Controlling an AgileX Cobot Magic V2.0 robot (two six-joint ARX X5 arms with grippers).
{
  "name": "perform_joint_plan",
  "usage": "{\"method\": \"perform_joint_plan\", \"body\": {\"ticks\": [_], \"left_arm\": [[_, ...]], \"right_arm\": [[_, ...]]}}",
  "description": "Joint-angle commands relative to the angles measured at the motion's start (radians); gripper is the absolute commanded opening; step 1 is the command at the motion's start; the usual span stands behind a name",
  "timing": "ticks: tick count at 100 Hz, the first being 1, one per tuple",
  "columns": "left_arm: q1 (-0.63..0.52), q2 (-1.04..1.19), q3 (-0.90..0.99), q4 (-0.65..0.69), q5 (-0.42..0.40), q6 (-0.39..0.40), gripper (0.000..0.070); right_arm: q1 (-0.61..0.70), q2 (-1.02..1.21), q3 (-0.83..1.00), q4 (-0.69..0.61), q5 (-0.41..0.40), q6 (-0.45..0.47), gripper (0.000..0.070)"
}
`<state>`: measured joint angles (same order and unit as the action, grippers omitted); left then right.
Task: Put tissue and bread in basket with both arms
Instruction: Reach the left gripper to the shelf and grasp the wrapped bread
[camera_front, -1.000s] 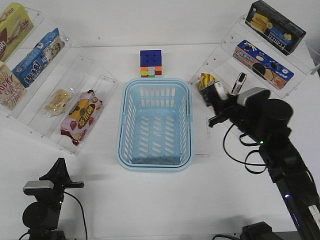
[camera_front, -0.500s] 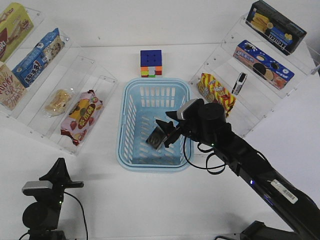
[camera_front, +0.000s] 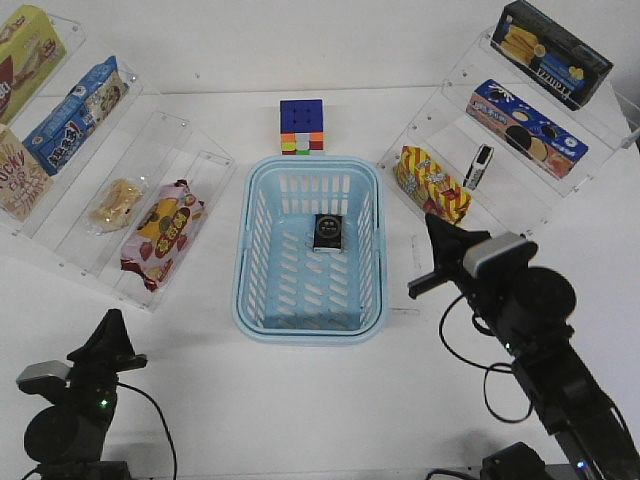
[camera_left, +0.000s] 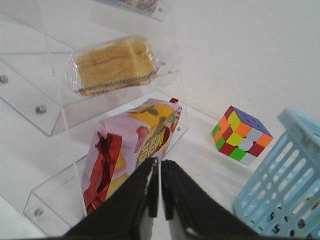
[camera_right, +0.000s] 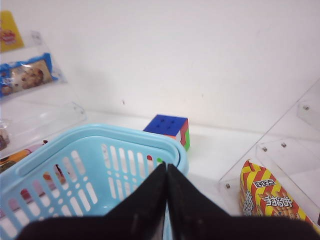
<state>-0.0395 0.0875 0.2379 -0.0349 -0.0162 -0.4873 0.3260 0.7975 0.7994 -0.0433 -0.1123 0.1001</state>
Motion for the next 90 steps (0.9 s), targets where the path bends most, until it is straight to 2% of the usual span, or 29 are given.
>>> {"method": "perform_joint_plan", "body": {"ticks": [1,12,31,35,46,50,53,75,90], "left_arm": [[0.001,0.071,0.116,-0.053,0.005,0.076,0.0001],[0.001,0.256,0.271,-0.121,0.005,0.270,0.0001],[0.001,0.612,0.527,-0.211,0.005,0.569,0.0016],[0.001,0.679,0.584,-0.248,0.005,0.621,0.0096],[0.001,0.848,0.734,-0.329,-0.012,0.722,0.0454],[0.001,0.901,0.782,-0.347,-0.030,0.746,0.0537],[0.001,0.938,0.816,-0.359,-0.047,0.765,0.0566],[0.001,1.169,0.990,-0.368,-0.113,0.913,0.0570],[0.000,1.284,1.038,-0.360,-0.151,0.952,0.0570]], "right_arm": [[0.001,-0.073,-0.100,0.092,0.034,-0.014,0.0000],[0.001,-0.136,-0.191,0.112,0.063,-0.006,0.0000],[0.001,-0.142,-0.196,0.069,0.060,0.005,0.0000],[0.002,-0.142,-0.196,0.072,0.060,0.005,0.0000],[0.001,-0.141,-0.196,0.073,0.061,0.004,0.0000],[0.001,-0.142,-0.196,0.072,0.061,0.004,0.0000],[0.001,-0.142,-0.196,0.072,0.061,0.004,0.0000],[0.001,-0.142,-0.196,0.072,0.060,0.005,0.0000],[0.001,-0.142,-0.196,0.072,0.060,0.005,0.0000]]}}
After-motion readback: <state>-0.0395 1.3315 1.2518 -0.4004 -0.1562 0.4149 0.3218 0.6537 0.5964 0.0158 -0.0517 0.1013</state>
